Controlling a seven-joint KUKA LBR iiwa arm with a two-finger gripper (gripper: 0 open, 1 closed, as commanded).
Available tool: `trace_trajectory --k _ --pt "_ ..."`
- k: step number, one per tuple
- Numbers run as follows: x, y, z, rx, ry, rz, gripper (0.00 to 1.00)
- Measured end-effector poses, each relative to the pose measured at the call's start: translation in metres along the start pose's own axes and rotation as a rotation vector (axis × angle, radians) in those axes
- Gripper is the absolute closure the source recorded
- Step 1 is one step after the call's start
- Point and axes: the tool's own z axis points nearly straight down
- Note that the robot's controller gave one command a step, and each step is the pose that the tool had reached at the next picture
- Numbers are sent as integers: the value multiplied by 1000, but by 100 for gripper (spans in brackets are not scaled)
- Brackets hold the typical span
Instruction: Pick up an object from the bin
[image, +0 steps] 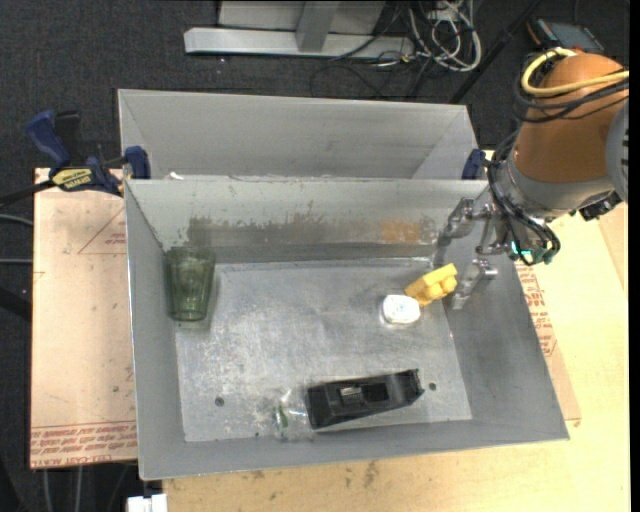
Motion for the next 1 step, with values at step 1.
trace_trajectory --k 1 --pt "-2 0 -4 1 -7 -3 0"
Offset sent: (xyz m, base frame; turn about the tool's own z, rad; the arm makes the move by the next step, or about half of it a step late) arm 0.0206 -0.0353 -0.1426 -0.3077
